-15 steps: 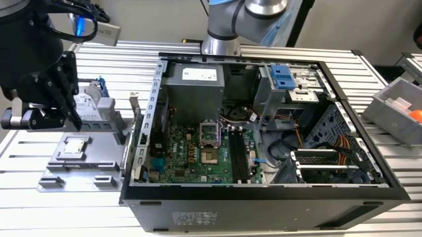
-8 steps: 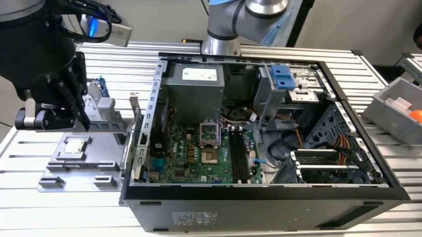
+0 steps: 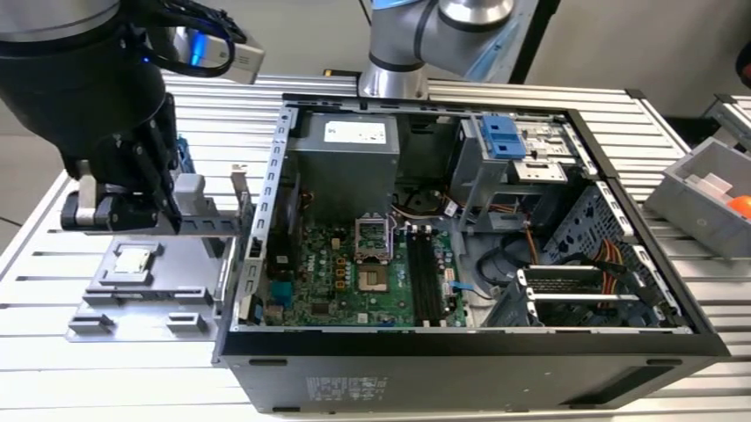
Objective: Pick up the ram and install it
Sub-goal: 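Pick up the ram and move it above insertion slot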
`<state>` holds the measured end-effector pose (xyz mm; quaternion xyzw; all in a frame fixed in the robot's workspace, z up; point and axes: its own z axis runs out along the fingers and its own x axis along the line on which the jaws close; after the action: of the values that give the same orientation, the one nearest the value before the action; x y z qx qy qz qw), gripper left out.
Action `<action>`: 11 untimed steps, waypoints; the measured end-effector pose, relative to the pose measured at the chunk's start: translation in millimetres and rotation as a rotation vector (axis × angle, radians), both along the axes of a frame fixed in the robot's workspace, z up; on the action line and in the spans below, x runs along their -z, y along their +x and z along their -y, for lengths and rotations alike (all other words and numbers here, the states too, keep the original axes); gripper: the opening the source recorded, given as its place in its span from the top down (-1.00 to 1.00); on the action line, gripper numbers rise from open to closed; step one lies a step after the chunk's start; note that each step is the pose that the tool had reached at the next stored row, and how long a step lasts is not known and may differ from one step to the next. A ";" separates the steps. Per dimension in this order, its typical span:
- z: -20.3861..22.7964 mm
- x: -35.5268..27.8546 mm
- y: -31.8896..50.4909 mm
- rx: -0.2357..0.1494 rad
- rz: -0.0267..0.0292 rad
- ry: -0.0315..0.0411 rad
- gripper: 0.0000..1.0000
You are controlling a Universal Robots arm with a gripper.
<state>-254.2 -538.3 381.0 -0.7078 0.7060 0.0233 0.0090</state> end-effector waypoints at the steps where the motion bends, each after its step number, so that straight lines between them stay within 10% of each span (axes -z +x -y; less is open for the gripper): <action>1: 0.0 0.1 2.0 0.000 -0.0003 0.0001 1.00; 11: 0.0 0.0 22.9 0.000 -0.0046 0.0000 1.00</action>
<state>-231.2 -538.3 380.9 -0.7077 0.7060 0.0250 0.0074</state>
